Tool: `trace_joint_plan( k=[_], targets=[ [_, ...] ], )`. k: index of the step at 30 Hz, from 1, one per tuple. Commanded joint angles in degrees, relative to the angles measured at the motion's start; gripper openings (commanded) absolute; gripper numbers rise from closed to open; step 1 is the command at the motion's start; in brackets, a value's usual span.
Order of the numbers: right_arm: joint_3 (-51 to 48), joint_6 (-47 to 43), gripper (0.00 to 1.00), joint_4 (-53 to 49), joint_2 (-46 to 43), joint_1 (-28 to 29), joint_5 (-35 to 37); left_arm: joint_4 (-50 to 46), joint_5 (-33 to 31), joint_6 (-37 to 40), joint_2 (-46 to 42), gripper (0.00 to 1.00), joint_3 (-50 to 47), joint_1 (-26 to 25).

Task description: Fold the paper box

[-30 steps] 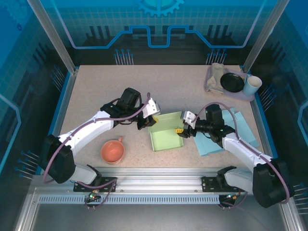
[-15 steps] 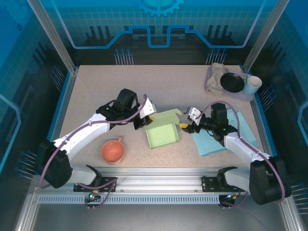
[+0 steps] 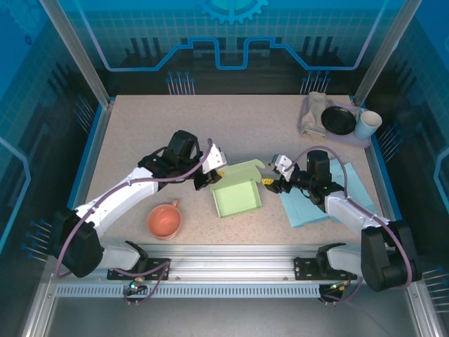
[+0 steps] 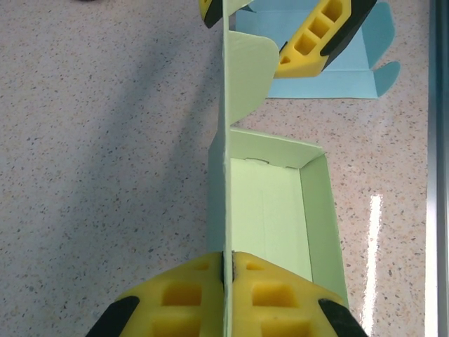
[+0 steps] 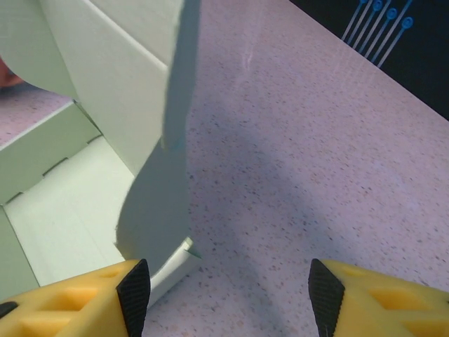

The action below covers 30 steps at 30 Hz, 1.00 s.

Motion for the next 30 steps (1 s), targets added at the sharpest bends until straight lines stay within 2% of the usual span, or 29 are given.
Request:
trace_joint_plan(
  k=[1, 12, 20, 24, 30],
  targets=[
    [0.89, -0.67, 0.64, -0.25, 0.01, 1.23, -4.42, 0.84, 3.61, 0.49, -1.56, 0.0, -0.44, 0.48],
    [2.31, -3.11, 0.64, -4.42, -1.09, 4.25, -8.15, 0.44, 7.01, 0.32, -1.82, 0.0, -0.2, 0.19],
    [2.9, -4.76, 0.61, -6.98, -2.32, 4.95, -11.59, -1.45, 6.57, 1.02, -0.31, 0.0, 1.35, -2.06],
    [3.21, -6.02, 0.63, -9.35, -3.66, 4.88, -12.22, -0.99, 4.33, 0.99, -0.79, 0.0, 0.89, -1.99],
    [1.91, -4.91, 0.64, -8.33, -6.67, 3.08, -6.13, 0.5, -2.01, 0.66, -0.91, 0.0, -0.07, -1.57]
  ],
)
